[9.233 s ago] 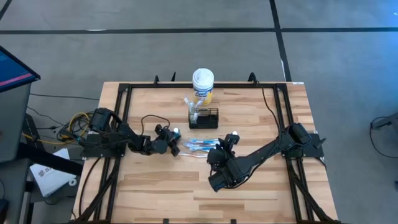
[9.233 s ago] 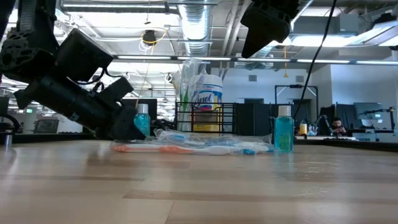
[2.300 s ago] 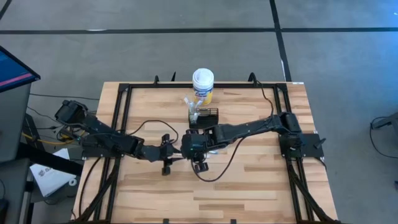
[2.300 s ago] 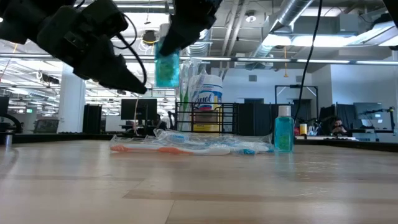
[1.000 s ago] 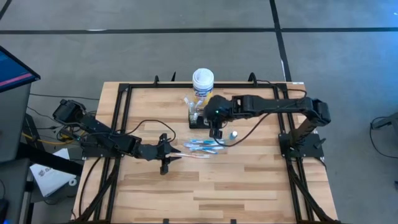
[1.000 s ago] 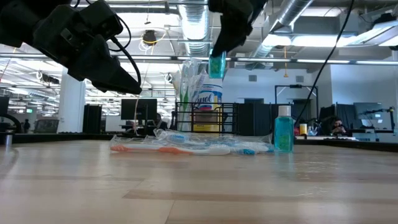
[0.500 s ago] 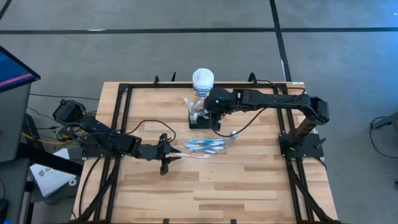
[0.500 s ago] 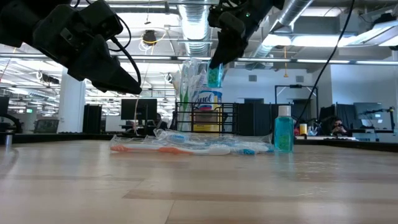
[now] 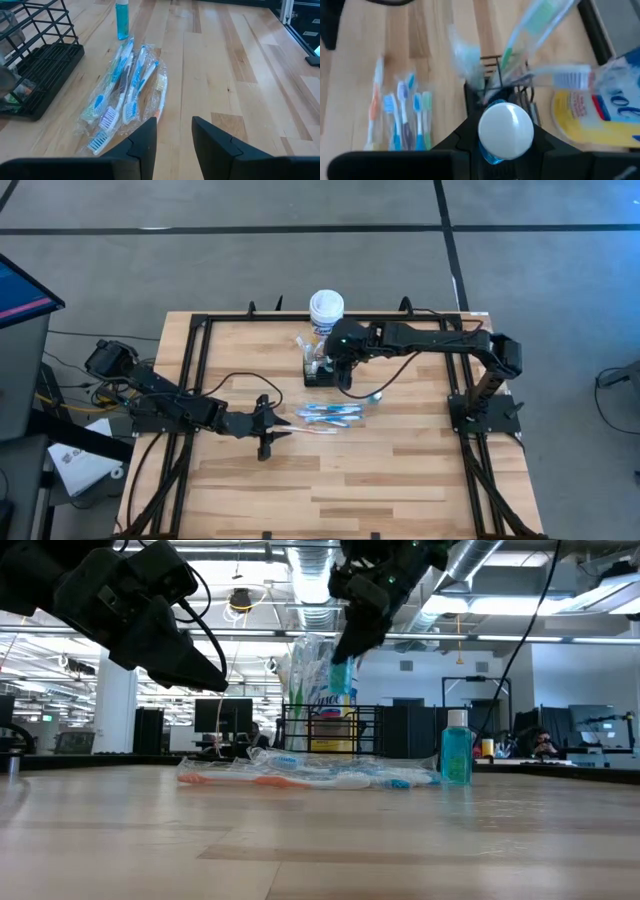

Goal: Pick & Place toothbrushing station
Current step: Put the blue mouthwash bottle into the black wire organizer

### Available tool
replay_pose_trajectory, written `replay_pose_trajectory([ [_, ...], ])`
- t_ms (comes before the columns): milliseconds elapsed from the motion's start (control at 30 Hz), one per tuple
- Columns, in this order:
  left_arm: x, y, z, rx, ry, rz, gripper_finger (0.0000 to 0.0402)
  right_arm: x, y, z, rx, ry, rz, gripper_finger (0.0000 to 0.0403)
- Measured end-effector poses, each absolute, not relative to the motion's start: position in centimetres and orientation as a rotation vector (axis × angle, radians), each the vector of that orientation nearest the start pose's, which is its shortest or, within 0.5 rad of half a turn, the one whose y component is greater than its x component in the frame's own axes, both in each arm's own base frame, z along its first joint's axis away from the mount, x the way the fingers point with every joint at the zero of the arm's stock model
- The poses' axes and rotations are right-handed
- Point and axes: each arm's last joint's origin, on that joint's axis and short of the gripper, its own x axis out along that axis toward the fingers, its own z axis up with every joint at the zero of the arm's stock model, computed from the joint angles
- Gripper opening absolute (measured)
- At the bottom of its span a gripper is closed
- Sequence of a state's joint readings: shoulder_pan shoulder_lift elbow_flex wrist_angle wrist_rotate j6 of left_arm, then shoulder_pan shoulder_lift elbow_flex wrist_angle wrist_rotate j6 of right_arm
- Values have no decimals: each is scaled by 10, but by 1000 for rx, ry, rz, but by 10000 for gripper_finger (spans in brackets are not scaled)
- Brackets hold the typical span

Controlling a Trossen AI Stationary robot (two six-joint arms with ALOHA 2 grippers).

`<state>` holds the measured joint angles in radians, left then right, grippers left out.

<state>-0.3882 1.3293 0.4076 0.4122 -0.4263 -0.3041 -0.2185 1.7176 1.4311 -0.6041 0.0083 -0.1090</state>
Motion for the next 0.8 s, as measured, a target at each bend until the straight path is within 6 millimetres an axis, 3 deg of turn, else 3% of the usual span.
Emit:
replay_pose_trajectory([
  [800,222,-78,155,-99,459,100,118,379,-94,252,16,905,-117,80],
])
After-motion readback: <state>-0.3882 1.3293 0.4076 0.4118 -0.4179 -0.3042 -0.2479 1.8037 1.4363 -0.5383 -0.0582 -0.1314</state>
